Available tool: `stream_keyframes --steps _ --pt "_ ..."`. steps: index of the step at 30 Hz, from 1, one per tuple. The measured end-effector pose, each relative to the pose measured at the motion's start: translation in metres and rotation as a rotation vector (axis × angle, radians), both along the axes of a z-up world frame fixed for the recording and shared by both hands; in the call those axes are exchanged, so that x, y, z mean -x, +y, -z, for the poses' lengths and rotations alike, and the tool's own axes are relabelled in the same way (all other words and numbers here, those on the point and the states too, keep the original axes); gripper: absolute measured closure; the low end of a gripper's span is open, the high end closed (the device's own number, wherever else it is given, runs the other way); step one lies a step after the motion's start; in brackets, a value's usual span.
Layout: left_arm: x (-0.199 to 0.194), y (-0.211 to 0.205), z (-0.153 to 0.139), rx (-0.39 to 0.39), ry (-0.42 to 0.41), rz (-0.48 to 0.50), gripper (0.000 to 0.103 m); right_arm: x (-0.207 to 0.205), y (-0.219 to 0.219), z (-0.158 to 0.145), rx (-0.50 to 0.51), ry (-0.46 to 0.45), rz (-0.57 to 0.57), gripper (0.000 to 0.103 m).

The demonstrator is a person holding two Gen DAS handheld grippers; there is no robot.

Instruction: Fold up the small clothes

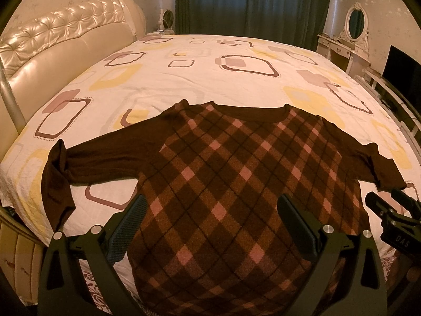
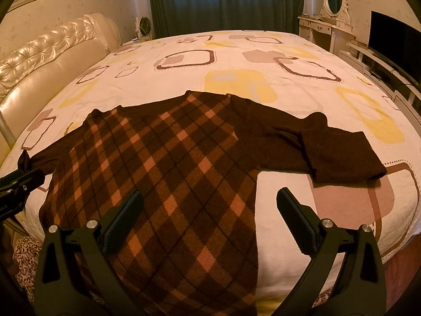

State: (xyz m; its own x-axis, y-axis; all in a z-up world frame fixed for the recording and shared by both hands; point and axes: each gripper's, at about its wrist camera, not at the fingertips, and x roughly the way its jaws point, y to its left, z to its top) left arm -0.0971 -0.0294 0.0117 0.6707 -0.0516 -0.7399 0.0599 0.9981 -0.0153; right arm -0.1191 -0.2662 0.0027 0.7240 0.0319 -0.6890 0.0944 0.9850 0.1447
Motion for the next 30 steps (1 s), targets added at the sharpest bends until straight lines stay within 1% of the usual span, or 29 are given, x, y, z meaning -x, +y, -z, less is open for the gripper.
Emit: stream_keyframes --steps 7,11,14,15,17,19,21,23,24,25,26,27,28,30 --pt "0.001 0.003 0.007 0.004 0.014 0.0 0.004 0.001 0.002 0.007 0.002 0.014 0.001 0.002" --pt "-0.001 0.003 0.011 0.008 0.02 -0.005 0.004 -0.003 -0.004 0.013 0.024 0.047 -0.001 0.002" --pt "-0.004 0.008 0.014 0.048 0.038 -0.009 0.004 -0.01 -0.022 0.01 0.046 0.053 0.011 0.002" --pt "-0.005 0.01 0.015 0.06 0.046 -0.009 0.004 -0.012 -0.033 0.008 0.041 0.054 0.025 0.002" --pt "-0.007 0.013 0.018 0.07 0.053 -0.006 0.004 -0.013 -0.069 0.001 -0.004 0.045 0.091 0.002" --pt "-0.009 0.015 0.019 0.073 0.058 -0.003 0.004 -0.011 -0.119 -0.004 -0.087 0.038 0.178 0.002" --pt "-0.012 0.017 0.021 0.084 0.07 0.001 0.004 -0.004 -0.179 -0.006 -0.175 0.032 0.297 0.002" --pt "-0.014 0.019 0.022 0.1 0.081 -0.004 0.004 0.005 -0.226 -0.003 -0.207 0.03 0.395 0.002" --pt "-0.015 0.02 0.022 0.104 0.086 -0.006 0.004 0.008 -0.243 -0.001 -0.194 0.042 0.431 0.003" --pt "-0.016 0.019 0.022 0.104 0.088 -0.007 0.004 0.009 -0.251 0.0 -0.178 0.053 0.443 0.007" --pt "-0.017 0.019 0.023 0.101 0.088 -0.007 0.004 0.01 -0.257 0.002 -0.158 0.074 0.439 0.013" --pt "-0.018 0.017 0.023 0.095 0.086 -0.006 0.004 0.01 -0.257 0.003 -0.149 0.087 0.426 0.03" --pt "-0.019 0.016 0.023 0.087 0.084 -0.009 0.004 0.008 -0.255 0.004 -0.151 0.101 0.392 0.037" --pt "-0.022 0.013 0.025 0.084 0.084 -0.012 0.004 0.003 -0.245 0.006 -0.179 0.11 0.324 0.037"
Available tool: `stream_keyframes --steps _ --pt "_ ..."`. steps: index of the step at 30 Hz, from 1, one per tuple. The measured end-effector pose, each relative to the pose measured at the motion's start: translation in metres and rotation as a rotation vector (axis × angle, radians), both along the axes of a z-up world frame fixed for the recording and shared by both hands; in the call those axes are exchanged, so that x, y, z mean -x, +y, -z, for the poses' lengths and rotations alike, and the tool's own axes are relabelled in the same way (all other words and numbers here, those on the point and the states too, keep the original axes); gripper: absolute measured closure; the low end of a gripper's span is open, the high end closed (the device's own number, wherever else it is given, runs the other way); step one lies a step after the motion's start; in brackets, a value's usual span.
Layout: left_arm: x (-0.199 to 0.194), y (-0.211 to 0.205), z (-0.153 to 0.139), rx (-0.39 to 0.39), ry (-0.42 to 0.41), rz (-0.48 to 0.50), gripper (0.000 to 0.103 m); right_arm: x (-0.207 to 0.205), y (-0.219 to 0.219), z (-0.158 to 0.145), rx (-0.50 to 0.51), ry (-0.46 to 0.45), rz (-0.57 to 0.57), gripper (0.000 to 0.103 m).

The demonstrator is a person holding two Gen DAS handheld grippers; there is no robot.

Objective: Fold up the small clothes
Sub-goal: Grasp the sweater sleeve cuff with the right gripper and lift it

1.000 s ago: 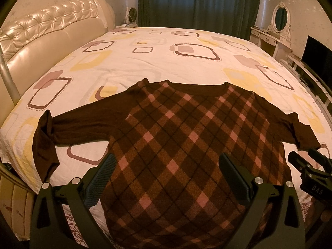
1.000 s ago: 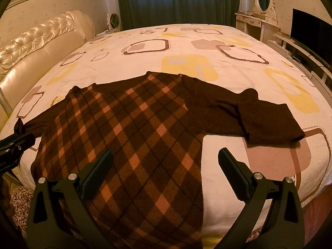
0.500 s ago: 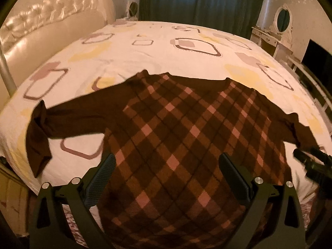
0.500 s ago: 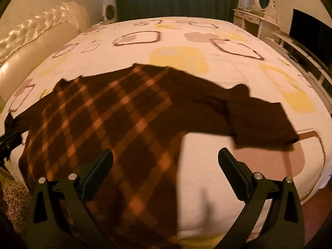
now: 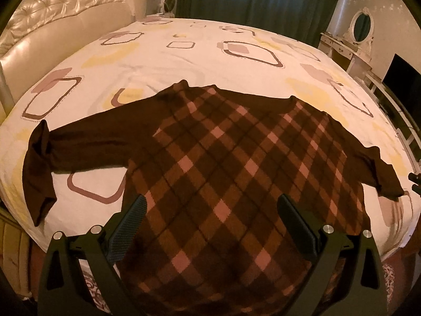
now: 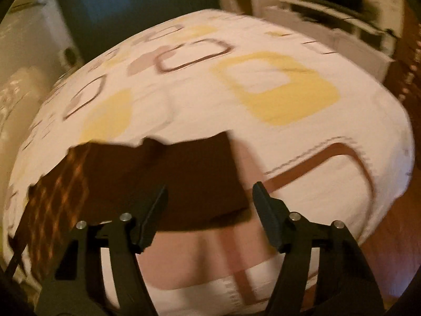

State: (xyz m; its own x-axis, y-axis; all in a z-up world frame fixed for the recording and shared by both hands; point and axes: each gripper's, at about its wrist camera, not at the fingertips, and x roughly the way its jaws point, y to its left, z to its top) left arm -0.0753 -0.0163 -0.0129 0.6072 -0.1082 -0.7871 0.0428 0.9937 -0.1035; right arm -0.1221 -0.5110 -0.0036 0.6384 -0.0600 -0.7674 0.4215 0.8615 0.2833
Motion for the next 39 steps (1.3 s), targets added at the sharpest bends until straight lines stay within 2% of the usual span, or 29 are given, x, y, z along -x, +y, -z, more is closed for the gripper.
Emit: stream_keyframes --steps 3,7,10,11,12,13,15,19,23,27,31,33,38,39 --pt "-0.003 -0.005 0.003 0.011 0.02 -0.001 0.004 -0.019 0.038 0.01 0.018 0.028 -0.128 0.037" --pt "-0.002 -0.01 0.006 -0.004 0.031 0.018 0.004 -0.051 0.096 0.025 0.198 0.096 -0.25 0.036" --pt "-0.003 -0.009 0.009 0.002 0.051 0.016 0.004 -0.071 0.111 0.039 0.329 0.159 -0.25 0.037" --pt "-0.003 -0.008 0.01 0.007 0.057 0.014 0.004 -0.075 0.112 0.046 0.347 0.191 -0.253 0.042" --pt "-0.004 -0.007 0.01 0.012 0.062 0.009 0.004 -0.077 0.109 0.052 0.331 0.211 -0.261 0.06" --pt "-0.004 -0.007 0.011 0.015 0.064 0.005 0.004 -0.077 0.106 0.052 0.304 0.207 -0.266 0.074" --pt "-0.005 -0.006 0.012 0.015 0.067 0.0 0.004 -0.07 0.089 0.046 0.259 0.193 -0.23 0.093" --pt "-0.009 -0.007 0.017 0.005 0.081 -0.004 0.004 -0.05 0.041 0.024 0.135 0.099 -0.152 0.094" --pt "-0.011 -0.012 0.02 -0.003 0.088 0.002 0.004 -0.019 -0.036 0.0 -0.036 -0.015 -0.042 0.094" --pt "-0.015 -0.016 0.024 0.008 0.107 0.002 0.004 0.011 -0.121 -0.003 -0.142 -0.086 0.105 0.094" --pt "-0.017 -0.023 0.027 0.004 0.125 0.01 0.004 0.041 -0.186 0.017 -0.266 -0.103 0.238 0.095" --pt "-0.017 -0.027 0.029 -0.007 0.131 0.015 0.004 0.055 -0.211 0.038 -0.355 -0.102 0.286 0.095" --pt "-0.02 -0.034 0.032 -0.019 0.139 0.025 0.004 0.07 -0.225 0.085 -0.47 -0.066 0.34 0.094" --pt "-0.02 -0.035 0.032 -0.023 0.139 0.027 0.004 0.071 -0.225 0.098 -0.526 -0.075 0.34 0.092"
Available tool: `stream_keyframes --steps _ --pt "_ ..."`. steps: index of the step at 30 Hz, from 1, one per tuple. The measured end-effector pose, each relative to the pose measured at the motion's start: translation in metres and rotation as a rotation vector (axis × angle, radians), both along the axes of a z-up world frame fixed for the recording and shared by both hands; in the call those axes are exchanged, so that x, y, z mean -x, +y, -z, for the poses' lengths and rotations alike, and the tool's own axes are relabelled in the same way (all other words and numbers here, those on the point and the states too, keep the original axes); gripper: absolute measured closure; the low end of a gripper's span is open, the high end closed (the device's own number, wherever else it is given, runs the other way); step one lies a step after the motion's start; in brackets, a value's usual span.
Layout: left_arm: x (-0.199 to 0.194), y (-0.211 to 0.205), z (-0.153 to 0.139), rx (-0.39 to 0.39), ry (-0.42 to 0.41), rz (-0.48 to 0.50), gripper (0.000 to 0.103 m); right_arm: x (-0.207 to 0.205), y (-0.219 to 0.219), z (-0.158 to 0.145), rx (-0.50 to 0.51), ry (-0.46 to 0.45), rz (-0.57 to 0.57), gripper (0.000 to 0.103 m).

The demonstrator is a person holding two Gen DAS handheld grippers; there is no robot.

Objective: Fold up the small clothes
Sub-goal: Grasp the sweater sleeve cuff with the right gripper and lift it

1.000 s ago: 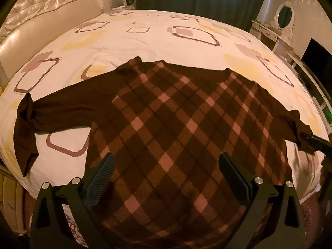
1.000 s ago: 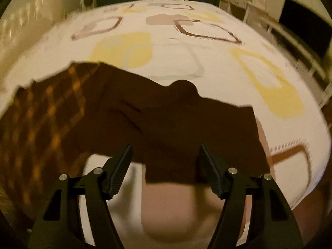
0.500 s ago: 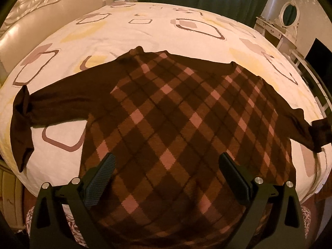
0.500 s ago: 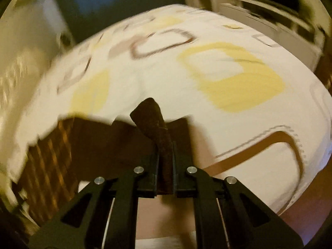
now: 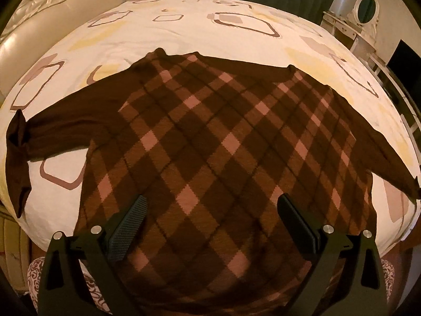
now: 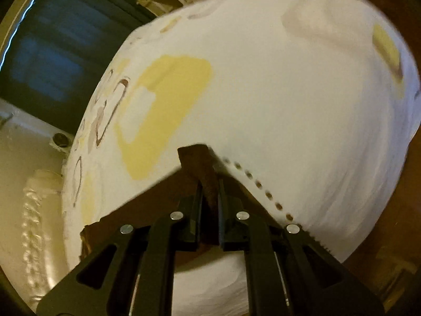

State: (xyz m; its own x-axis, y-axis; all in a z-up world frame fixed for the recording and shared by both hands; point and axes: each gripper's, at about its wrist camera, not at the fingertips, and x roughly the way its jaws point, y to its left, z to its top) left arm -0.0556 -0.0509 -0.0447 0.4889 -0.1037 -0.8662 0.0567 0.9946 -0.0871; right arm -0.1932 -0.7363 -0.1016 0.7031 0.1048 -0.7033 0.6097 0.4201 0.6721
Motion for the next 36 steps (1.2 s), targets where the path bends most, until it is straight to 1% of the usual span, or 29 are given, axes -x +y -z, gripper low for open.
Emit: stream_keyframes --steps 1,2,3,4,5,6,9,11,12,13,16,17,18,20,21,22,23,24,26,29,32,35,36 --pt "0.0 -0.001 0.0 -0.002 0.001 0.003 0.004 0.003 0.0 0.006 -0.041 -0.024 0.014 0.086" --pt "-0.001 -0.001 0.0 -0.002 0.001 0.007 0.004 0.008 -0.002 0.014 -0.106 -0.079 0.044 0.082" --pt "-0.001 -0.001 -0.001 -0.002 0.0 0.01 0.004 0.01 -0.002 0.017 -0.15 -0.123 0.063 0.067" --pt "-0.002 -0.002 -0.001 -0.002 -0.004 0.012 0.004 0.016 -0.004 0.021 -0.209 -0.187 0.089 0.052" --pt "-0.001 -0.001 -0.002 -0.004 -0.009 0.013 0.004 0.021 -0.006 0.022 -0.249 -0.235 0.111 0.047" --pt "-0.002 -0.002 -0.002 -0.006 -0.011 0.014 0.004 0.024 -0.006 0.022 -0.268 -0.26 0.125 0.043" --pt "-0.002 -0.001 -0.002 -0.004 -0.012 0.011 0.004 0.024 -0.005 0.02 -0.257 -0.268 0.115 0.04" --pt "-0.002 0.0 -0.002 -0.003 -0.013 0.009 0.004 0.018 -0.002 0.017 -0.224 -0.247 0.081 0.04" --pt "-0.001 0.0 -0.002 -0.005 -0.013 0.009 0.004 0.015 -0.001 0.015 -0.215 -0.245 0.069 0.035" --pt "-0.001 0.0 -0.002 -0.008 -0.013 0.01 0.004 0.014 -0.003 0.013 -0.22 -0.254 0.065 0.029" --pt "0.0 0.004 -0.005 0.0 -0.021 0.011 0.004 0.011 -0.011 0.014 -0.275 -0.306 0.086 0.027" --pt "0.0 0.005 -0.006 0.002 -0.026 0.01 0.004 0.011 -0.013 0.015 -0.271 -0.289 0.094 0.027" --pt "0.0 0.006 -0.007 0.004 -0.033 0.007 0.004 0.01 -0.015 0.015 -0.264 -0.276 0.086 0.029" --pt "-0.001 0.008 -0.007 0.008 -0.035 -0.006 0.004 0.001 -0.011 0.01 -0.204 -0.217 0.049 0.043" --pt "-0.002 0.01 -0.006 0.018 -0.031 -0.018 0.004 -0.003 -0.008 0.008 -0.174 -0.181 0.034 0.06" --pt "-0.002 0.012 -0.006 0.042 -0.025 -0.023 0.004 -0.005 -0.008 0.009 -0.162 -0.157 0.022 0.085" --pt "-0.003 0.014 -0.006 0.072 -0.015 -0.019 0.004 -0.006 -0.007 0.013 -0.161 -0.131 0.0 0.097" --pt "-0.004 0.015 -0.006 0.083 -0.007 -0.014 0.004 -0.014 -0.005 0.016 -0.166 -0.099 -0.027 0.099" --pt "-0.005 0.016 -0.007 0.089 0.014 0.008 0.004 -0.018 -0.005 0.012 -0.149 -0.092 -0.019 0.099" --pt "-0.005 0.026 -0.011 0.106 0.019 0.017 0.004 -0.012 -0.001 0.005 -0.17 -0.166 0.014 0.099" --pt "-0.005 0.042 -0.017 0.125 0.016 0.012 0.004 -0.019 0.01 -0.023 -0.182 -0.264 -0.002 0.099" --pt "-0.003 0.063 -0.022 0.142 0.003 -0.033 0.004 -0.044 0.036 -0.066 -0.149 -0.346 -0.078 0.099" --pt "-0.002 0.073 -0.025 0.152 -0.003 -0.054 0.004 -0.045 0.042 -0.077 -0.138 -0.365 -0.103 0.099"
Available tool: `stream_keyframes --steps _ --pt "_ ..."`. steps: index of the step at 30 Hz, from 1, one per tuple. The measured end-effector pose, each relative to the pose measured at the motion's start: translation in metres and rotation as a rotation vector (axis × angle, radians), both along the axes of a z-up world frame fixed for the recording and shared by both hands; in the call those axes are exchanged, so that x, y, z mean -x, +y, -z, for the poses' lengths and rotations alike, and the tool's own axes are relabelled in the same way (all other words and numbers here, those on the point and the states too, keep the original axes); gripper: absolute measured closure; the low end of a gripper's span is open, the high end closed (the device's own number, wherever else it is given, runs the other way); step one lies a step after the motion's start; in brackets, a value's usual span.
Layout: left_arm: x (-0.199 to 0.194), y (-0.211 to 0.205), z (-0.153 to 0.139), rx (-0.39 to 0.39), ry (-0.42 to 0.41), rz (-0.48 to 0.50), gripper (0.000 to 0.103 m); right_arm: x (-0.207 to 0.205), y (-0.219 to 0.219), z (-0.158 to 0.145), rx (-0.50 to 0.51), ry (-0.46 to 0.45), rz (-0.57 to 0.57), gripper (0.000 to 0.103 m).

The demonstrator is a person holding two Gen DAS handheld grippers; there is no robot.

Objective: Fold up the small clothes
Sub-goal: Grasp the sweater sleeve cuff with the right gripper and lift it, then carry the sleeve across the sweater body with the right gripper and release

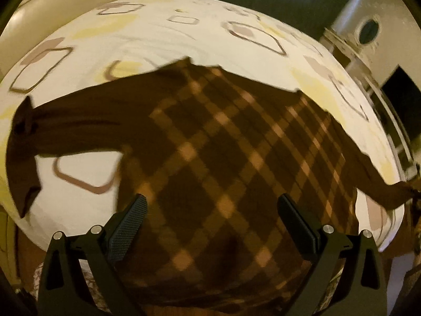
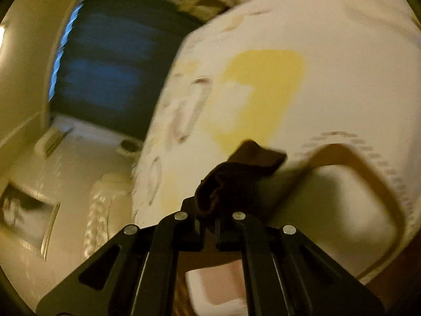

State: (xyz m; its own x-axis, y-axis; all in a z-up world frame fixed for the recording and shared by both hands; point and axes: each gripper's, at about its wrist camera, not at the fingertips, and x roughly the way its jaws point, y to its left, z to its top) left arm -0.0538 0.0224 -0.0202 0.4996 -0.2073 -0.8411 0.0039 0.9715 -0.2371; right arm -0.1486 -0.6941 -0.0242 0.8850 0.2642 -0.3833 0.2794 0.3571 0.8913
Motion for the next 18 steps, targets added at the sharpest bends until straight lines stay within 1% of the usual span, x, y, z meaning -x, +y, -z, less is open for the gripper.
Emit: stream_keyframes --steps 2,3,6,7,9,12,14,15,17,18 --pt "0.001 0.016 -0.004 -0.002 -0.01 -0.026 0.004 -0.017 0.029 -0.029 0.035 -0.062 -0.066 0.099" --pt "0.002 0.021 -0.006 -0.007 -0.017 -0.034 0.004 -0.032 0.05 -0.046 0.063 -0.088 -0.112 0.099" --pt "0.007 0.04 -0.013 -0.042 -0.046 -0.047 0.004 -0.063 0.097 -0.082 0.116 -0.135 -0.219 0.099" --pt "0.009 0.044 -0.014 -0.051 -0.055 -0.048 0.004 -0.08 0.127 -0.094 0.139 -0.155 -0.278 0.099" --pt "0.012 0.053 -0.017 -0.072 -0.07 -0.046 0.004 -0.1 0.167 -0.102 0.163 -0.172 -0.349 0.099" --pt "0.017 0.068 -0.021 -0.076 -0.087 -0.052 0.004 -0.135 0.248 -0.111 0.216 -0.176 -0.489 0.099" --pt "0.019 0.076 -0.022 -0.076 -0.094 -0.054 0.004 -0.14 0.296 -0.114 0.263 -0.164 -0.558 0.099" --pt "0.02 0.079 -0.023 -0.078 -0.1 -0.055 0.004 -0.139 0.324 -0.11 0.278 -0.154 -0.598 0.099" --pt "0.023 0.086 -0.026 -0.078 -0.115 -0.056 0.004 -0.136 0.364 -0.107 0.269 -0.143 -0.66 0.099" --pt "0.024 0.089 -0.026 -0.073 -0.122 -0.055 0.004 -0.141 0.391 -0.104 0.286 -0.134 -0.702 0.099"
